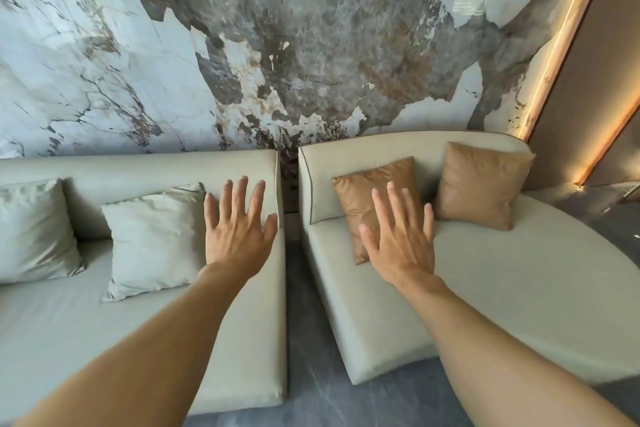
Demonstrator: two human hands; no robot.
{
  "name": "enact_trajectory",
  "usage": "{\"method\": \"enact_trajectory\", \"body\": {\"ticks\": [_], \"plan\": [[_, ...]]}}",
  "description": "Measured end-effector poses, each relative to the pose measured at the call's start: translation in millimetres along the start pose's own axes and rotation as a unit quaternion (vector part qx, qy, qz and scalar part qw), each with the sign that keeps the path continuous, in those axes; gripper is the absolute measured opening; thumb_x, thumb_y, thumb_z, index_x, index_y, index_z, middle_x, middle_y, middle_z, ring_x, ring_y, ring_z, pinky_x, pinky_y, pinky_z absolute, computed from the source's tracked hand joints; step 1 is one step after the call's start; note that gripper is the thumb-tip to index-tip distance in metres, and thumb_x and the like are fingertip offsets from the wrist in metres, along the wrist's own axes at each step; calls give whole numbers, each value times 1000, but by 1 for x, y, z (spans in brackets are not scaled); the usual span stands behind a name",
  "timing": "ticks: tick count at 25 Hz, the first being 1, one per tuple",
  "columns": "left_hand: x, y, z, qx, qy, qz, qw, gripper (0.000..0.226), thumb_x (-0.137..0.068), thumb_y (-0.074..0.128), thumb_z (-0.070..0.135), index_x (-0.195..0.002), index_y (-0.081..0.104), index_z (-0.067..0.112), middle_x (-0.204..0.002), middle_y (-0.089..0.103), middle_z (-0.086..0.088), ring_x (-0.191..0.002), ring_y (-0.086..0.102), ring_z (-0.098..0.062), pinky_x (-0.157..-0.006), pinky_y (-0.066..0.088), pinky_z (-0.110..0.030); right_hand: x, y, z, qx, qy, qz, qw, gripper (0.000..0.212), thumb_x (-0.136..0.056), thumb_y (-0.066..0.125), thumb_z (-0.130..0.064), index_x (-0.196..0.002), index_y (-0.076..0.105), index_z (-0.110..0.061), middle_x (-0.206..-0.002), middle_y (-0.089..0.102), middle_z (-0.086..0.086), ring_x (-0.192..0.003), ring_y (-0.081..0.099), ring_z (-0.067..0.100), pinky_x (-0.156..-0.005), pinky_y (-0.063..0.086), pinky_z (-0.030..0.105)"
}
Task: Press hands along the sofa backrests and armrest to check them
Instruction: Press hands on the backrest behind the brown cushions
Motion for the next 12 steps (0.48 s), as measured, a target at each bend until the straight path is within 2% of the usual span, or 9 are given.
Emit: {"method": "enact_trajectory", "body": {"ticks": [4,12], "plan": [[7,15,-6,-12,15,-11,1000,61,-92,39,44,-147,25,23,-156,26,-10,-145,14,-30,-118,4,-54,5,8,-2,27,13,11,999,66,-92,41,-48,-150,23,-23,-160,19,7,-146,20,29,-115,10,59],[-20,41,3,-13,22,-17,1000,61,-92,39,45,-147,27,22,-155,27,-9,-145,15,-30,-117,5,-54,-17,24,13,43,20,-8,999,66,-93,36,-50,-151,19,-25,-161,16,5,-146,17,28,-116,12,58]]}}
Point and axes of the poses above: each hand's wrist, its own x-axis away from the middle knuckle, its own y-axis out of the palm, z = x × y, the point moved 9 cm from there along -x, towards the middle knuckle
